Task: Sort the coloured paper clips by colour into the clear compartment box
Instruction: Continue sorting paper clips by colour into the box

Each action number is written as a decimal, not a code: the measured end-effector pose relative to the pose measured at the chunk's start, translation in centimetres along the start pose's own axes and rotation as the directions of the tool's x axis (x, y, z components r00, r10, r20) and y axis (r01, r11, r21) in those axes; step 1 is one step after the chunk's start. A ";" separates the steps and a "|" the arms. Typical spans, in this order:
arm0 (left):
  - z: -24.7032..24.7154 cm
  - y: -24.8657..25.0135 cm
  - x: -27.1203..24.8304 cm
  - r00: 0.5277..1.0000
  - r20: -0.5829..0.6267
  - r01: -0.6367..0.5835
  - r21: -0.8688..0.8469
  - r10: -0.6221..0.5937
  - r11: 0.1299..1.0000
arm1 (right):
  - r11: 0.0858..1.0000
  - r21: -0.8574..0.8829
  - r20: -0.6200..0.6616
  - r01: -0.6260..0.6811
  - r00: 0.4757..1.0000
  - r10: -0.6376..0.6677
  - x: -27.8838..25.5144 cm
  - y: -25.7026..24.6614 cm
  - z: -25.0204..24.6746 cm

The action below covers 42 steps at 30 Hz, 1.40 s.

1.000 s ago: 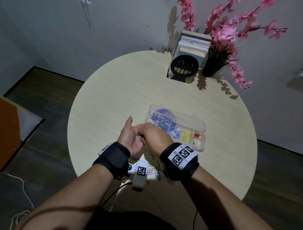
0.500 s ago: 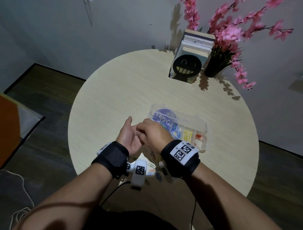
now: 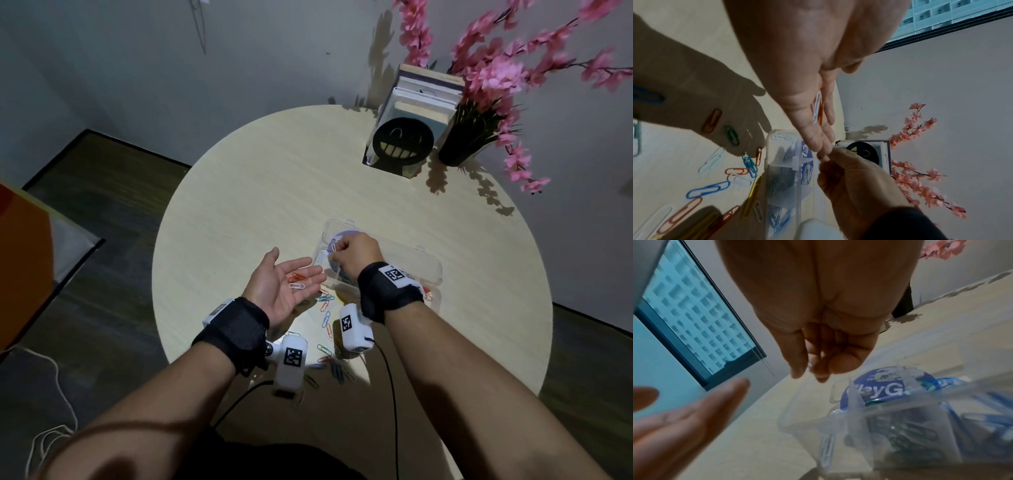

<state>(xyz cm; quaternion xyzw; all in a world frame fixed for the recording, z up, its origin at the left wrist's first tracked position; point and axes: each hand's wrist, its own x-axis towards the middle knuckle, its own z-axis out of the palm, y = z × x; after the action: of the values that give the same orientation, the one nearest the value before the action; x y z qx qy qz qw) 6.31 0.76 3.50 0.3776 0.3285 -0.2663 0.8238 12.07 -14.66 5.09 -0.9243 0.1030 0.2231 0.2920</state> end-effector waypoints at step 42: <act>2.1 -0.8 0.3 0.999 0.053 0.008 0.076 -0.012 0.997 | 0.824 -0.327 0.154 0.463 0.886 -0.437 -5.9 -1.9 1.1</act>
<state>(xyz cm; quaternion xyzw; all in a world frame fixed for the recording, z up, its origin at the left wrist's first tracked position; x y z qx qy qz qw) 6.70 -1.36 3.96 0.3996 0.2978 -0.2926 0.8161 7.06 -12.14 8.03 -0.9509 -0.1703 0.1962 0.1681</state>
